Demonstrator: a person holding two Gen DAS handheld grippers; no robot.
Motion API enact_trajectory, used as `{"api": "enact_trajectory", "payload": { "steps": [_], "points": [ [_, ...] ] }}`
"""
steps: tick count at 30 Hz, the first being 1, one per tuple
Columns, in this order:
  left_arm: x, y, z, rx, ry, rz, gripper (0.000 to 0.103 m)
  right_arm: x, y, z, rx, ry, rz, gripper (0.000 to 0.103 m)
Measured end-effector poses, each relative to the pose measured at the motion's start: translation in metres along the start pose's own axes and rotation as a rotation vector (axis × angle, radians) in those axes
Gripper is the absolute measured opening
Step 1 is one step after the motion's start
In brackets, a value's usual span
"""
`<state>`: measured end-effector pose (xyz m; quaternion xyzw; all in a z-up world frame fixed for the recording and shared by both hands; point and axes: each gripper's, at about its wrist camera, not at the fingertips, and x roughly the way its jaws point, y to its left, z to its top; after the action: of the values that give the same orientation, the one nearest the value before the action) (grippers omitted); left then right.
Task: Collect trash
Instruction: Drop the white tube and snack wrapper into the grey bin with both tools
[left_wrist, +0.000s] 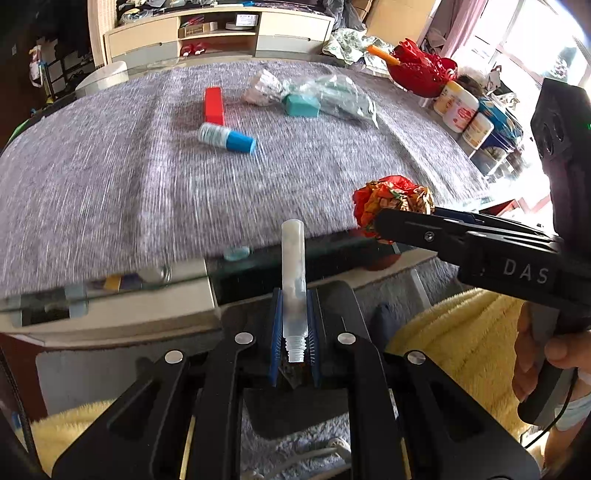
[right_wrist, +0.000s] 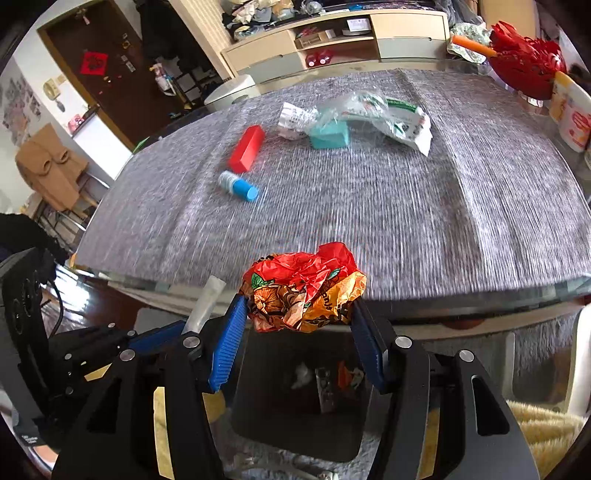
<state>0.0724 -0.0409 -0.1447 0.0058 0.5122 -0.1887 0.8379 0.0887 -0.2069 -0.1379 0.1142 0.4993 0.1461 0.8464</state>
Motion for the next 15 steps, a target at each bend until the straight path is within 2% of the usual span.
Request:
{"api": "enact_trajectory", "payload": {
  "steps": [7,15],
  "points": [
    [0.003,0.001,-0.032,-0.013,0.028,0.005,0.012,0.007,-0.001,-0.030,0.001,0.036,-0.014,0.057],
    [0.024,0.003,-0.069,-0.043,0.097,-0.003,0.012,0.030,-0.006,-0.069,0.010,0.104,-0.052,0.058]
  ]
}}
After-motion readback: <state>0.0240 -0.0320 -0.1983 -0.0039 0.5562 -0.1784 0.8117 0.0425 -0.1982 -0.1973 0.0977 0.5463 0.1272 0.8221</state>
